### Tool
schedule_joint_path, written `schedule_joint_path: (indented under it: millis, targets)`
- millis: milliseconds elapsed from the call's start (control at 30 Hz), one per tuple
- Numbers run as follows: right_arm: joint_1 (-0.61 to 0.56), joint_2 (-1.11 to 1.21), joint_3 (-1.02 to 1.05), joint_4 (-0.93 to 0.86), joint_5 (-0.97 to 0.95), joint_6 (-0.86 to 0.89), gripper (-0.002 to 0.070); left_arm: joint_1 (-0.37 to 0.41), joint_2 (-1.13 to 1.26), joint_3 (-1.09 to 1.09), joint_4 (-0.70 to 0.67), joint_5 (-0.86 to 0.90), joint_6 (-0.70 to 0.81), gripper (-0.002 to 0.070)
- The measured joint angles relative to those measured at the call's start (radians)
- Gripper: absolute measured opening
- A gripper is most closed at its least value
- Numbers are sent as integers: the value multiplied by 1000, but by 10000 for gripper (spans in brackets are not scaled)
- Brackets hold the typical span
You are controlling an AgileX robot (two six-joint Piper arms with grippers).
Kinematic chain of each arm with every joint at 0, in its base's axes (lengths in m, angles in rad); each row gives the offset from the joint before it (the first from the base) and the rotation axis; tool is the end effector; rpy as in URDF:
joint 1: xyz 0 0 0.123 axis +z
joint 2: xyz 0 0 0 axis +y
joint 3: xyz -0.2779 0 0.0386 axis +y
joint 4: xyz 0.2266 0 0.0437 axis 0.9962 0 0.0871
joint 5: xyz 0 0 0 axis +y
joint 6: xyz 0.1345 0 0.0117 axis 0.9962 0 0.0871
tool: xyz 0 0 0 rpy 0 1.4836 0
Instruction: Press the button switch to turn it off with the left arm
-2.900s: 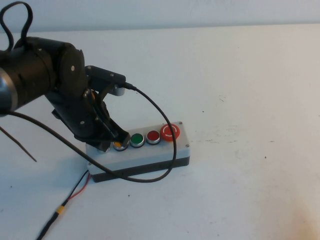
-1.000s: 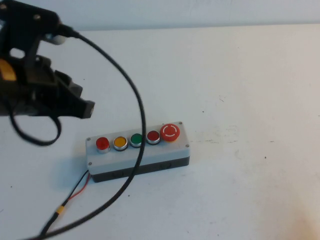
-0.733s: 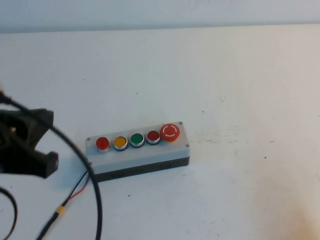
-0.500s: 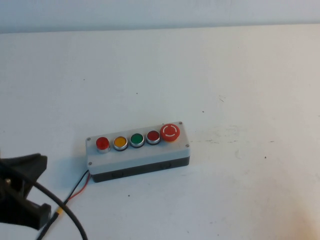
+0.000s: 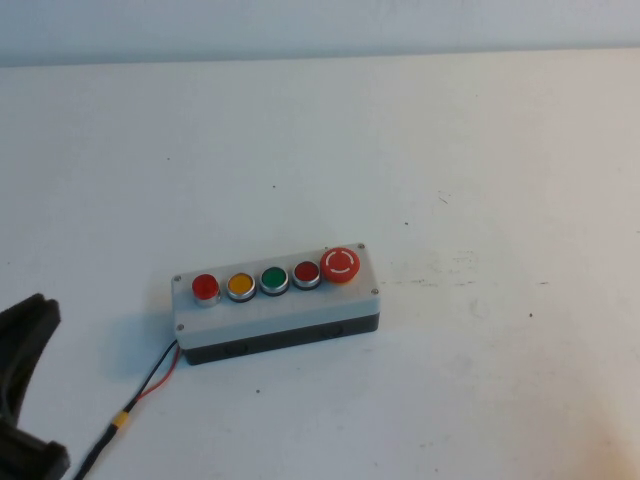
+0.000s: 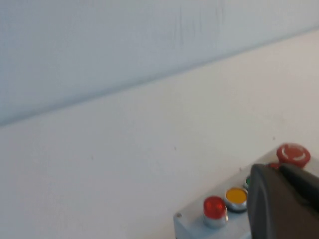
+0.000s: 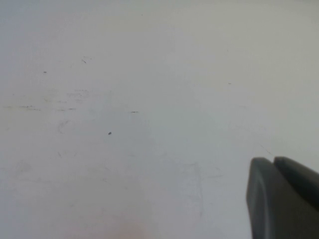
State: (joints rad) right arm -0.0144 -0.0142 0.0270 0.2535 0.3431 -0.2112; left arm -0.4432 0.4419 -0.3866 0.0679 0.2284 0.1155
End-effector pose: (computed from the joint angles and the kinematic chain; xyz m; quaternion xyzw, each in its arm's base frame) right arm 0.0789 0.0103 0.1640 -0.0089 0.7920 0.0376 0.6093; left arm 0.1150 -0.0523 0.2815 0.2329 0.7370 -0.0769 0.6299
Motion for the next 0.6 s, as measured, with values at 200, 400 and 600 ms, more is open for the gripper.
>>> schedule_joint_path:
  millis: [200, 400, 600]
  targets:
    - [0, 0, 0, 0, 0, 0, -16, 93, -270, 219, -9, -228, 27, -2]
    - [0, 0, 0, 0, 0, 0, -16, 219, -444, 380, -33, -299, 22, -2]
    - [0, 0, 0, 0, 0, 0, -16, 268, -453, 411, -84, -152, 15, -2]
